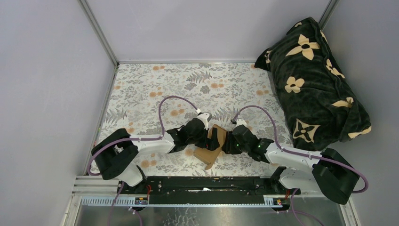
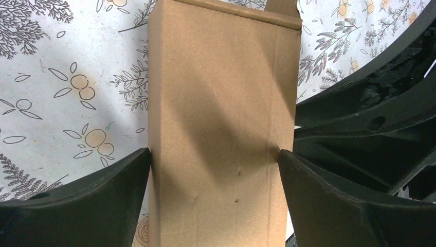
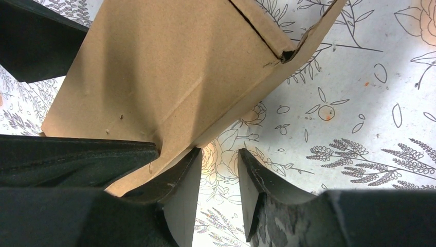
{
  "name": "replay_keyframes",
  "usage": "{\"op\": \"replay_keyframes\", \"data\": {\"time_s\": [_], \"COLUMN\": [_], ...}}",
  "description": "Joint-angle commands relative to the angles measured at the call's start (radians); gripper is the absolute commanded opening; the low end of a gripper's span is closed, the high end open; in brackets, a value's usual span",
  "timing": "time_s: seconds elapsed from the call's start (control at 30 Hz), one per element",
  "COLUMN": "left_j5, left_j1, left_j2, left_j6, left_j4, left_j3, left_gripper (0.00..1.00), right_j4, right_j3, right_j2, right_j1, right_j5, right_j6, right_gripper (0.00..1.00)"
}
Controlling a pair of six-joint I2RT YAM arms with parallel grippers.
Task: Fold the paper box
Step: Close the paper box at the center of the board.
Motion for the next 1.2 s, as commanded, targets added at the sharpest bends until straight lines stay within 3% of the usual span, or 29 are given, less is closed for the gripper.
{"op": "replay_keyframes", "data": {"time_s": [0.0,0.63,1.0,1.17], "left_j5": [0.053,0.056,0.049,-0.029], "left_j1": [-0.029,-0.026,-0.017,-0.018], "left_j2": [0.047,-0.027,-0.079,-0.116], "left_j6": [-0.011,-0.029,-0.009,0.013], "left_j4": [0.005,0.007,-0.021,-0.096], "left_j3": [-0.035,-0.059,-0.058,-0.038], "left_gripper": [0.98,0.99,0.99,0.98], "right_j4": [0.151,0.315,0.33,0.32], "right_j3": [0.085,-0.061,-0.043,-0.032], "right_j2": [0.003,-0.036,-0.007,-0.002], "right_j1": [0.02,0.058,0.059,0.058], "right_j5": [-0.014,0.153,0.119,0.104], "right_j6": [0.01,0.078,0.063,0.056], "right_gripper": [0.41,0.35,0.35,0.36]}}
